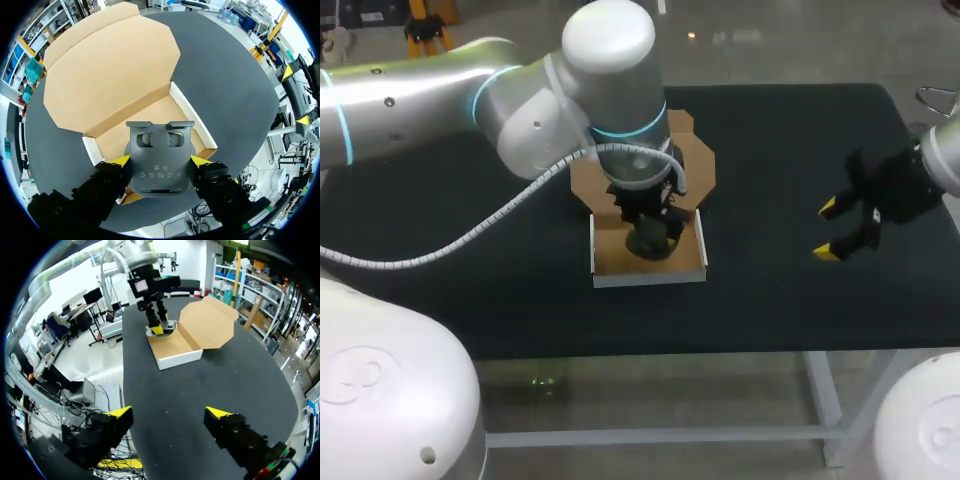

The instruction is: Assemble the packaging by folding the flat box into shape, placing the metal phone stand inside, and closing the box properly

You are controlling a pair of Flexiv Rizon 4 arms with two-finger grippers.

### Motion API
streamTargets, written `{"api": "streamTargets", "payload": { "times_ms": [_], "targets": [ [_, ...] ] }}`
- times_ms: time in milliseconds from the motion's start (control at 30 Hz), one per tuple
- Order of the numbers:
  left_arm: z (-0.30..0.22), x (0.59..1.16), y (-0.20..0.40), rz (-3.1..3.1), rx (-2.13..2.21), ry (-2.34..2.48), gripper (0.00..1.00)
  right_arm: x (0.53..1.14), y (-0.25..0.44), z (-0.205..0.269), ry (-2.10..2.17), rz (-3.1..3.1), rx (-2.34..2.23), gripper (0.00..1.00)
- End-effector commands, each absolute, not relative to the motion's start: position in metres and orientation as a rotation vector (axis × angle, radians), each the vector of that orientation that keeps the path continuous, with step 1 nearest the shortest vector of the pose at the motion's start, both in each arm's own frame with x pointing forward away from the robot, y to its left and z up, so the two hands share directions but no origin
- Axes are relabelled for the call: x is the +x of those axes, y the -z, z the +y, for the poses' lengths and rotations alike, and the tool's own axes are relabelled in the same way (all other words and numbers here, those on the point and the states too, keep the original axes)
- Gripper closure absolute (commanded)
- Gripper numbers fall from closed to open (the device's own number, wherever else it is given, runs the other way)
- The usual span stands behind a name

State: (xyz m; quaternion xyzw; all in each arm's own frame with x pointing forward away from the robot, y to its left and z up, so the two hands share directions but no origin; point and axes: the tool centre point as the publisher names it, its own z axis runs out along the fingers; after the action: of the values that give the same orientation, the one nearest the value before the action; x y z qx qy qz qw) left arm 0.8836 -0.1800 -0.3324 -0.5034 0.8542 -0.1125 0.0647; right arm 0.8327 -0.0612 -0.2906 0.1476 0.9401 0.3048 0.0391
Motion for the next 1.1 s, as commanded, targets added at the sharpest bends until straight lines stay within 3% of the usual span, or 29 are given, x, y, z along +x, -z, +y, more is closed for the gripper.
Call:
{"api": "streamTargets", "payload": {
  "times_ms": [33,1100],
  "targets": [
    [-0.193,0.890,0.344,2.579,-1.510,0.319,1.00,0.832,0.290,-0.062,-0.939,2.881,0.450,0.00],
    [-0.162,0.929,0.389,2.546,-1.601,0.249,1.00,0.832,0.290,-0.062,-0.939,2.881,0.450,0.00]
  ]
}}
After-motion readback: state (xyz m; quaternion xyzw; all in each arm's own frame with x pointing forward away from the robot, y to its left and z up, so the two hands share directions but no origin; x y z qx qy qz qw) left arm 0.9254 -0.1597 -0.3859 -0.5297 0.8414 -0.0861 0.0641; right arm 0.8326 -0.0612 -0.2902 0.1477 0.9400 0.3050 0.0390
